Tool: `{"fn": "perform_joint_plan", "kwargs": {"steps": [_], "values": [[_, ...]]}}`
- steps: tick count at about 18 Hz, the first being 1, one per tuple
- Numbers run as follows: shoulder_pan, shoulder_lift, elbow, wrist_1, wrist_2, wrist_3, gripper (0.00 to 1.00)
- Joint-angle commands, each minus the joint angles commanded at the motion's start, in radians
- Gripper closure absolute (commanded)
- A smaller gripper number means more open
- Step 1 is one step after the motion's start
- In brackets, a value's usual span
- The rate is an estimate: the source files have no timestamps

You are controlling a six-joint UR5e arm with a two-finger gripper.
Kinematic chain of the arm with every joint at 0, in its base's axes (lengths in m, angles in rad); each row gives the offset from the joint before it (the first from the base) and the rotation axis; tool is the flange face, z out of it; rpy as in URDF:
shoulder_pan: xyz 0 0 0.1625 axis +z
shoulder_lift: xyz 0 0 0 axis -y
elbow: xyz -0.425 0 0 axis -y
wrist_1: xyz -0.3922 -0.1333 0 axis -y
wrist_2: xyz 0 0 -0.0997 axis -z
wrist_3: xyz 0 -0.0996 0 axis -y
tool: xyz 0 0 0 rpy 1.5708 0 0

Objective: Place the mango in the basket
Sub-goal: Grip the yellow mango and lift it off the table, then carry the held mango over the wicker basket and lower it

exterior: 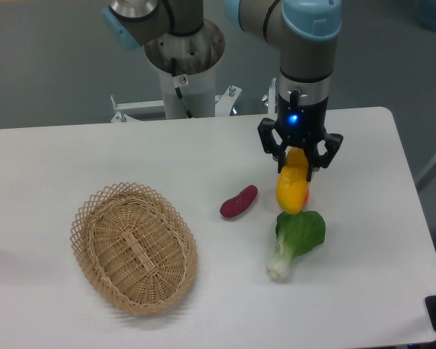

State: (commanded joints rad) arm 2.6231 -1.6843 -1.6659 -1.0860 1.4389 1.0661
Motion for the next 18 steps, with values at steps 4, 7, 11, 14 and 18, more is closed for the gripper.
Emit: {"fn": "perform_joint_plan", "kwargs": {"steps": [4,7,11,14,18], "values": [[0.003,0.011,-0.023,0.003,-0.002,0.000,0.44],[-0.003,0.029,-0.046,0.005,0.000,-0.002,0.44],[-0.015,0.058,-0.081,0.003,-0.002,-0.058,0.44],[-0.076,0.061,-0.087,0.006,0.000,-0.147,0.44],[-0.173,0.046,-0.100,0.020,0.000,-0.323,0.44]]}}
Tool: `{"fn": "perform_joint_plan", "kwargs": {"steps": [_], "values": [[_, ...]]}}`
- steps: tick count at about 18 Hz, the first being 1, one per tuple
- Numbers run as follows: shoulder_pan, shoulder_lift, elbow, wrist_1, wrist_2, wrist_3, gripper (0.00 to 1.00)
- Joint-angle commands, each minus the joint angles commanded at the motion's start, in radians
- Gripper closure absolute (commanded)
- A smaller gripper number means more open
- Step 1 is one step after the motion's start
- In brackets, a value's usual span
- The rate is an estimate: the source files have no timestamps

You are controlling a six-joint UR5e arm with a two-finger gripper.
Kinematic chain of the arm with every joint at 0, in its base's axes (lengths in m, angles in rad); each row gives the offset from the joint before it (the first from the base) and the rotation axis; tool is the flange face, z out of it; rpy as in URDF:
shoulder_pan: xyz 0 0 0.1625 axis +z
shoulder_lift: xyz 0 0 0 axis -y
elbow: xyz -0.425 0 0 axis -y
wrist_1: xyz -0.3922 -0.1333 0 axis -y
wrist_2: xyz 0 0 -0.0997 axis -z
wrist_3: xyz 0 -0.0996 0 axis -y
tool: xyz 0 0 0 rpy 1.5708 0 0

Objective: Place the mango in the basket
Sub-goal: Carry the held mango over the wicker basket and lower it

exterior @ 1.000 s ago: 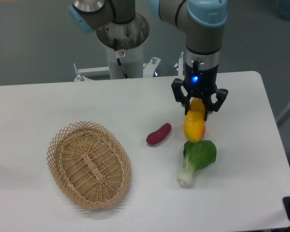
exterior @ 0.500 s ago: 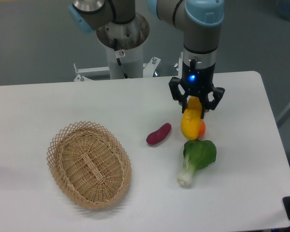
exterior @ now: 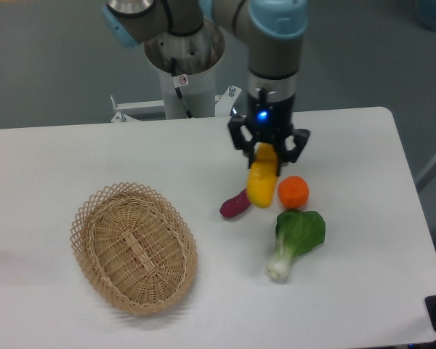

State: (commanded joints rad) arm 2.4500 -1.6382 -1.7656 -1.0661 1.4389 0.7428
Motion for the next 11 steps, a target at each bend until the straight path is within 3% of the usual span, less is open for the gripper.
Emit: {"fn": "perform_joint_plan", "kwargs": {"steps": [5,9,11], "values": [[-0.144,-0.063,0.001,0.021,0.005,-0.209,0.44],[-0.267,-0.176,0.006,0.196,0.066,-0.371,0.43],[-0.304,-0.216,0.009,0.242,0.087,-0.407,0.43]]}}
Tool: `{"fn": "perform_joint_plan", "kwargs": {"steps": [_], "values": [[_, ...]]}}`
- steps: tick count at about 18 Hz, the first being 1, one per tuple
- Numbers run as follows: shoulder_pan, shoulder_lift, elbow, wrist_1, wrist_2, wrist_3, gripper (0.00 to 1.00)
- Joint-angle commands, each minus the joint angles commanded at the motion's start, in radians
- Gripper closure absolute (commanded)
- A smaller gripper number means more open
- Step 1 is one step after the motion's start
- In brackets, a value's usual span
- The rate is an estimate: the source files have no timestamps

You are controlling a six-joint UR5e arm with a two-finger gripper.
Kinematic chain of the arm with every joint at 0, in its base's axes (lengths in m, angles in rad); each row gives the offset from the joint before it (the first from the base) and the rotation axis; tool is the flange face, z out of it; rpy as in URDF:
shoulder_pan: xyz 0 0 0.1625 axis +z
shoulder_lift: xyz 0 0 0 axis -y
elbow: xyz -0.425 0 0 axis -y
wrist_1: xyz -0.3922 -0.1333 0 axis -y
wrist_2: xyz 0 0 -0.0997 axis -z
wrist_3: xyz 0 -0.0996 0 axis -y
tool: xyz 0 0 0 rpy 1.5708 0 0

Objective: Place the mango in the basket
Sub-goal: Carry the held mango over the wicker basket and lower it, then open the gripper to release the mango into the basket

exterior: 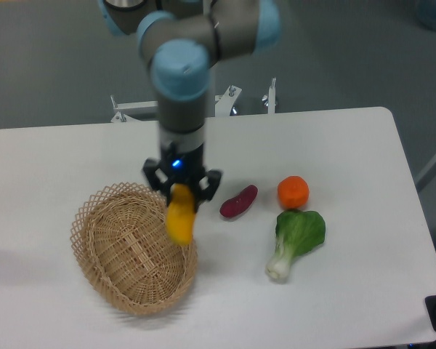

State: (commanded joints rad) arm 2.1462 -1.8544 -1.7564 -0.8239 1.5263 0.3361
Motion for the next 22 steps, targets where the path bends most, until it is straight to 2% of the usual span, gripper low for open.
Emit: {"fn": "perform_joint_plan", "kwargs": {"steps": [4,17,19,21,22], "values": [[-0.041,-0.071,0.026,0.006,-0.002,-0.028,0.43],[-0.078,-0.170,0.031,0.006,-0.006,-0.034,0.38],[-0.078,-0.175,0.031,0.006,-0.006,-0.029,0.30],[-0.083,-0.171,0.032,0.009,-0.006,-0.019,0.10],[-0.083,-0.166,0.035,0.008,-0.006,-0.019,0.04]]}}
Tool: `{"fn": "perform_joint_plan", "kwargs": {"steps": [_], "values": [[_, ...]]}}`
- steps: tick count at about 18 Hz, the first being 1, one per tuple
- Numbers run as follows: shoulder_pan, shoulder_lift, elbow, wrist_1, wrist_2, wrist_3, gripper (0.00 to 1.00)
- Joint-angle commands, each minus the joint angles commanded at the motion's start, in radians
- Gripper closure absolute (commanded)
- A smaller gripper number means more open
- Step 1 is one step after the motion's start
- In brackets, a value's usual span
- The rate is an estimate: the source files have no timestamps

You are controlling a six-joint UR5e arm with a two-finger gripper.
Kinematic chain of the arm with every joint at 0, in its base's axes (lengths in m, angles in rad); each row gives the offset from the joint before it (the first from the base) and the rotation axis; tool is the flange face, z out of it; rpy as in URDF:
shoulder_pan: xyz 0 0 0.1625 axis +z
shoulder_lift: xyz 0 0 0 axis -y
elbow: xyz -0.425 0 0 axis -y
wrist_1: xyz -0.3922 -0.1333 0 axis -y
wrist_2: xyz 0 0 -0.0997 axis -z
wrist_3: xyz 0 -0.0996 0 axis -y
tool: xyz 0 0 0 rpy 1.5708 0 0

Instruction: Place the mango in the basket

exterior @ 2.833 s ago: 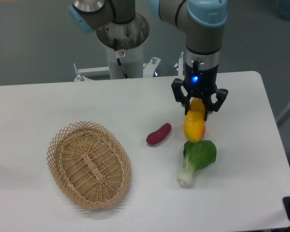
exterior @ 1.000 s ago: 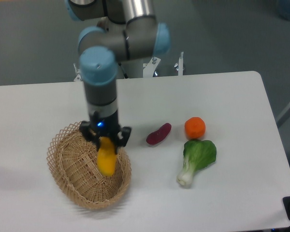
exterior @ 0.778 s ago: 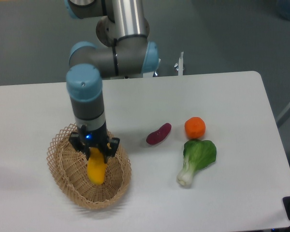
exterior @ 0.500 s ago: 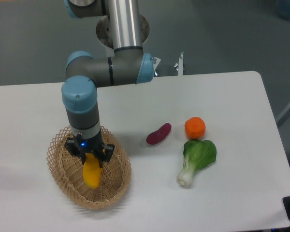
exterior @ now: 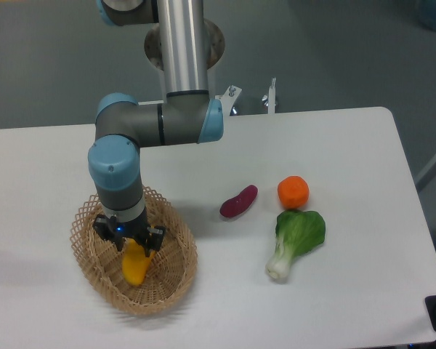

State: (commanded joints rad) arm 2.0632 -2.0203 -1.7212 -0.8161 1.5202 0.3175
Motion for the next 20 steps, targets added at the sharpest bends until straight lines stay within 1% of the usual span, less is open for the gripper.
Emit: {"fn": "perform_joint_plan", "kwargs": {"steps": [1,2,5,8,11,13,14,17,19,20], "values": [[0.000,0.005,0.002,0.000,0.000,-0.002,0.01],[0.002,0.009,0.000,0.000,0.002,-0.002,0.00],[0.003,0.032,0.009,0.000,0.008,0.002,0.00],[0.009,0.052,0.032,-0.002,0.018,0.003,0.00],[0.031,0.074,0.032,-0.002,0.058,0.003,0.00],[0.037,0.075,0.040,0.000,0.090,0.018,0.00],[0.055,0.078,0.043,-0.003,0.107,0.034,0.00],[0.109,0.123,0.037,-0.005,0.114,0.047,0.00],[0.153,0.165,0.032,-0.017,0.110,0.102,0.00],[0.164,0.173,0.028,-0.018,0.109,0.144,0.00]]}}
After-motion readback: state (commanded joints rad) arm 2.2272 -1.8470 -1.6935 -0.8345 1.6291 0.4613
